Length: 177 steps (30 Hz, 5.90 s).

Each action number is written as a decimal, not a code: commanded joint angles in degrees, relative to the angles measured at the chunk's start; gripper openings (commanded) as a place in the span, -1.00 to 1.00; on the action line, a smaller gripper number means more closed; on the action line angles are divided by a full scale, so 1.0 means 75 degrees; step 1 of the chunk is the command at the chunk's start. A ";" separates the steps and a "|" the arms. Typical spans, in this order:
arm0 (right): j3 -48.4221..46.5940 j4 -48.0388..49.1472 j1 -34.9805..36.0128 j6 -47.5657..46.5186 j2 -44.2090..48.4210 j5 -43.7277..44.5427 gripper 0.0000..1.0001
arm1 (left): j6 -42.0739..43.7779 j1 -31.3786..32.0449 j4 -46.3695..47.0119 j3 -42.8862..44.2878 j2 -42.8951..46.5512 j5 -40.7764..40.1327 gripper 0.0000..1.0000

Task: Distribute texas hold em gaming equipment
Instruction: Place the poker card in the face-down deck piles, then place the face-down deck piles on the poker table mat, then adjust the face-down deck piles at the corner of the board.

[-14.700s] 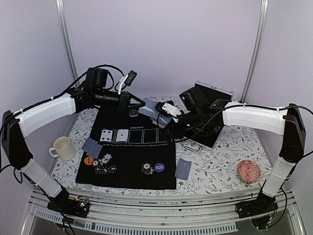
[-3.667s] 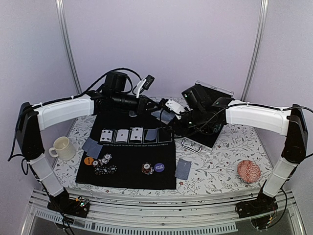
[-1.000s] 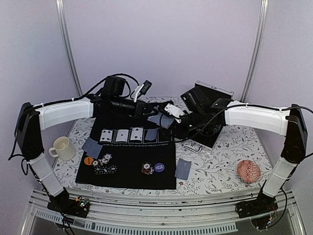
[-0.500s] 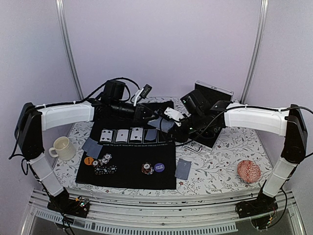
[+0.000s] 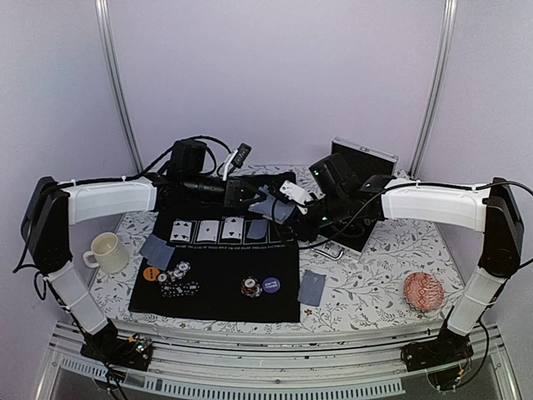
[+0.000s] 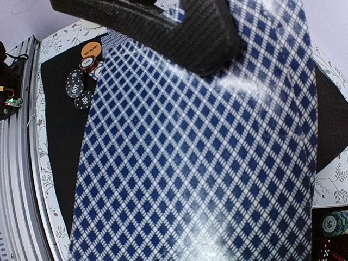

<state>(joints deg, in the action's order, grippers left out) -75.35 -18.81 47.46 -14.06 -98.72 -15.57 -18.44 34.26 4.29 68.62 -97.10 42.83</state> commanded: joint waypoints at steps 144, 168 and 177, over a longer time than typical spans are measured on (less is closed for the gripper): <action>0.6276 -0.2472 0.0703 0.9495 0.4732 0.2186 0.13 | -0.1155 0.3864 -0.0186 0.3237 -0.5006 -0.0671 -0.20; 0.6476 -0.1391 0.0554 0.9071 0.4139 0.2739 0.33 | -0.1442 0.3616 0.0108 0.2783 -0.4767 -0.0400 -0.04; 0.6329 -0.1056 0.0551 0.8934 0.3647 0.2764 0.52 | -0.1372 0.3502 0.0420 0.2417 -0.4537 -0.0277 -0.02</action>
<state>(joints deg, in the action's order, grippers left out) -28.16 -26.48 52.05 53.89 -68.36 4.43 -28.88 60.80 5.78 87.15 -133.49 40.66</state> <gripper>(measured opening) 0.748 0.497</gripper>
